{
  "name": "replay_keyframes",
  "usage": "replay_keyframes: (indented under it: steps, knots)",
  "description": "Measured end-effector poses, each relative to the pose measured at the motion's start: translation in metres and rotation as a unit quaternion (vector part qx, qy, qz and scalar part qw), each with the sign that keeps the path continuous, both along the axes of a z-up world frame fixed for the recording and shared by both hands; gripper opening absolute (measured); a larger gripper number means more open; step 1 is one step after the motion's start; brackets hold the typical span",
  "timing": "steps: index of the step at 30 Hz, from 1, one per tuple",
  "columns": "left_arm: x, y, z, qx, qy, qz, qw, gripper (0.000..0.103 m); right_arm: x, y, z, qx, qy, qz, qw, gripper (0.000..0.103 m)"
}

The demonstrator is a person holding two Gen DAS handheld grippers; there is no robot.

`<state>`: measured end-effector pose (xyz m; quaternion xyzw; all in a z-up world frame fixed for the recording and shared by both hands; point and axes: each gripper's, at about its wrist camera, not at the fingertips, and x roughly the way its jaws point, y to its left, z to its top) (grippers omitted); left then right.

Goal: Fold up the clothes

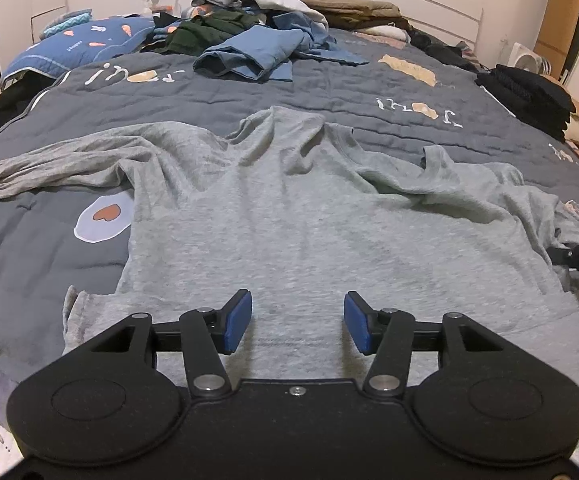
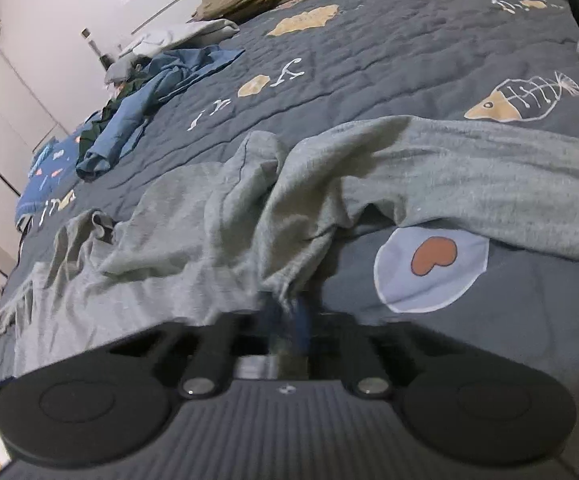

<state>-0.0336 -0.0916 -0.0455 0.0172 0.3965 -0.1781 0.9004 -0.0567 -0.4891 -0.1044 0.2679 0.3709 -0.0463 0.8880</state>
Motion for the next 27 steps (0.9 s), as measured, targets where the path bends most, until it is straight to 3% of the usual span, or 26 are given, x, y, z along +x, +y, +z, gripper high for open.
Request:
replay_keyframes:
  steps: [7,11,15,18,20,23,27]
  knots:
    - [0.000,0.001,0.002,-0.004,-0.002,0.003,1.0000,0.051,-0.015,-0.017,0.030,-0.072,-0.039,-0.079,0.994,0.004]
    - [0.001,0.000,0.001,-0.003,0.000,0.001,1.0000,0.051,-0.011,-0.022,0.019,-0.106,-0.016,-0.076,0.991,0.006]
    - [0.001,0.001,0.002,-0.002,-0.001,0.001,1.0000,0.051,-0.008,-0.023,0.020,-0.083,0.007,-0.057,0.995,0.008]
    - [0.003,0.005,0.005,-0.008,-0.005,0.008,0.9999,0.053,-0.020,-0.029,0.034,-0.077,-0.003,-0.065,0.995,0.011]
    - [0.004,0.008,0.006,-0.012,-0.005,0.014,0.9998,0.054,-0.033,-0.032,0.040,-0.074,-0.008,-0.069,0.995,0.022]
    - [0.005,0.010,0.007,-0.016,-0.004,0.016,0.9997,0.054,-0.041,-0.033,0.034,-0.063,0.001,-0.062,0.996,0.030]
    - [0.001,0.006,0.010,-0.016,-0.009,0.008,0.9998,0.054,-0.039,-0.030,0.022,-0.053,0.018,-0.053,0.997,0.031]
